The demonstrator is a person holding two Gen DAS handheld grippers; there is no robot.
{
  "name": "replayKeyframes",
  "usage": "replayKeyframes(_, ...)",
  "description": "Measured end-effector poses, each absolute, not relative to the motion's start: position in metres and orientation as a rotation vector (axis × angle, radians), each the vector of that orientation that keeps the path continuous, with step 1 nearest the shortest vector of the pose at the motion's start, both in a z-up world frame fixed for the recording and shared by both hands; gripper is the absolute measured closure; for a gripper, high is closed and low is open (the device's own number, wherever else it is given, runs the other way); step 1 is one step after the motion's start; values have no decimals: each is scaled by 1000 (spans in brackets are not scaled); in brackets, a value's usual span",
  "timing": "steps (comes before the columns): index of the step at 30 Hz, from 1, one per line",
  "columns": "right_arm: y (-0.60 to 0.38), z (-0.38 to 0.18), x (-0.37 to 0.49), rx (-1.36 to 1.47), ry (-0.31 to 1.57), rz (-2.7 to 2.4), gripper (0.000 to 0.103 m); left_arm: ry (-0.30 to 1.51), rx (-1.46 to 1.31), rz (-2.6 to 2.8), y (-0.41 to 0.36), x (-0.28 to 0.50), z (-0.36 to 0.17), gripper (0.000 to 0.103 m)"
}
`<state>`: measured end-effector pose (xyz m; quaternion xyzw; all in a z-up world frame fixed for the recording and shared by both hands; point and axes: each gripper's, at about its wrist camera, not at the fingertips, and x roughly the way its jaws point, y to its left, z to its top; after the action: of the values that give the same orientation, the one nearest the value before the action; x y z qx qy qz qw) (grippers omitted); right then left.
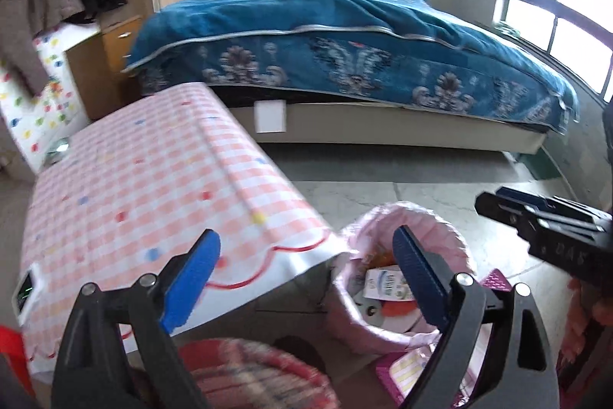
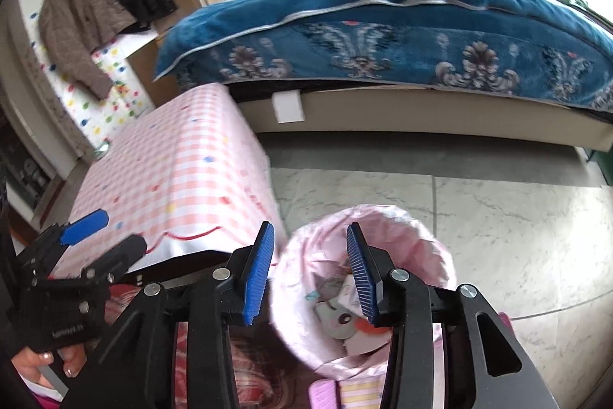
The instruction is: Collect trash
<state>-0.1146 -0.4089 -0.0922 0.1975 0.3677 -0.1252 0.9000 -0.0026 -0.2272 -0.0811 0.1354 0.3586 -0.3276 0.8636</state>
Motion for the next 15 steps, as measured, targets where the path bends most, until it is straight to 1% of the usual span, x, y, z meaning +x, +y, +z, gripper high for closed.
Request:
replayKeyframes(1,-401,-89,-112,397,761,-237,60,746,280,-661,-218,-2,-77,10)
replayKeyframes(2,-399,-88,-111,396,761,-235,56,744,277,-644,-212,-1,-74,8)
replayKeyframes(3,-393,-84,-110,384,759,-221,47,739,269,-621,-203,0,-69,7)
replayKeyframes(4,-388,-82,-107,376,758,-213,44,734,260,-602,-194,1,-65,7)
replayKeyframes(6,-372,-74,-102,347,747,-186,27,729,251,-568,-178,3,-58,7)
replayKeyframes(9,-355,-64,-96,326,732,-160,15,724,224,-502,-153,6,-49,7)
replayKeyframes(15,-319,-43,-79,303,710,-118,12,715,172,-402,-104,8,-32,7)
